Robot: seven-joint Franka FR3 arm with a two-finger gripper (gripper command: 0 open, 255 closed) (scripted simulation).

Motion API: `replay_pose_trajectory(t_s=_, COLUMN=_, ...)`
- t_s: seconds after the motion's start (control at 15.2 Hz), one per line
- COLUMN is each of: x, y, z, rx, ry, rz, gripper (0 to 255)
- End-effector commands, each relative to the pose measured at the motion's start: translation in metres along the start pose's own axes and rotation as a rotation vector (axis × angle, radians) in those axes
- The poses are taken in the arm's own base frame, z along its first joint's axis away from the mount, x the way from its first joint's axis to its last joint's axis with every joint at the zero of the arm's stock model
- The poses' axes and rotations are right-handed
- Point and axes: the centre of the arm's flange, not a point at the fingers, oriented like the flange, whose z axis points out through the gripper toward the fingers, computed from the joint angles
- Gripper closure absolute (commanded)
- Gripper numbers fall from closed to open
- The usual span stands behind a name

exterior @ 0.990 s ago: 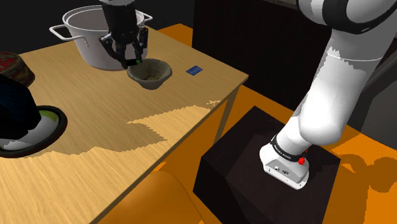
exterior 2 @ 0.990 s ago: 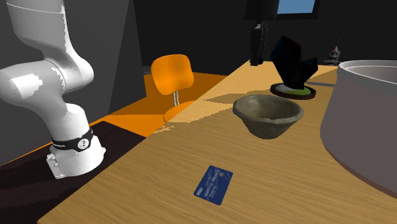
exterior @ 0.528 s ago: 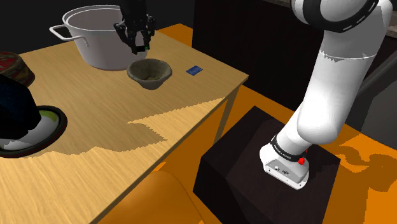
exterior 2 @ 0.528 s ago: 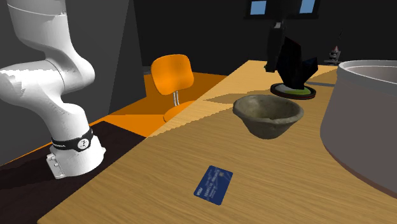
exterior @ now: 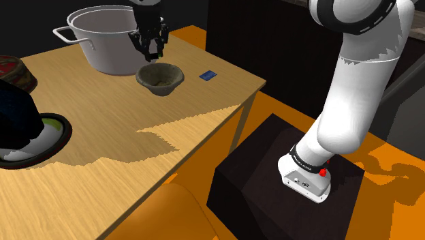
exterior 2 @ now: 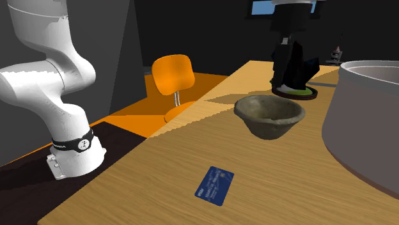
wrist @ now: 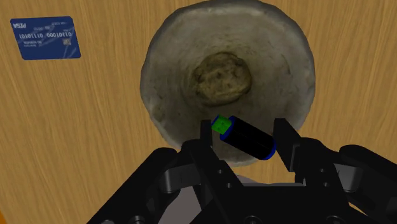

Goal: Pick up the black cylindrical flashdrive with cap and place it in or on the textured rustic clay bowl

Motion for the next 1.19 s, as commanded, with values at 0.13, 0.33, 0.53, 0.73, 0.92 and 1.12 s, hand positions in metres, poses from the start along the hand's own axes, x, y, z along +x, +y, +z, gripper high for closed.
replay_pose_trajectory(t_s=0.13, x=-0.001, y=0.001, z=0.021, rx=0.000, ry=0.000, rz=0.000, gripper=255)
replay_pose_trajectory(t_s=0.33, x=0.000, y=0.001, z=0.037, rx=0.000, ry=0.000, rz=0.000, gripper=255)
replay_pose_trajectory(t_s=0.53, x=0.000, y=0.001, z=0.045, rx=0.000, ry=0.000, rz=0.000, gripper=255)
replay_pose_trajectory(t_s=0.73, x=0.000, y=0.001, z=0.045, rx=0.000, ry=0.000, rz=0.000, gripper=255)
replay_pose_trajectory(t_s=0.92, x=0.000, y=0.001, z=0.045, rx=0.000, ry=0.000, rz=0.000, gripper=255)
replay_pose_trajectory(t_s=1.12, x=0.000, y=0.001, z=0.045, rx=0.000, ry=0.000, rz=0.000, gripper=0)
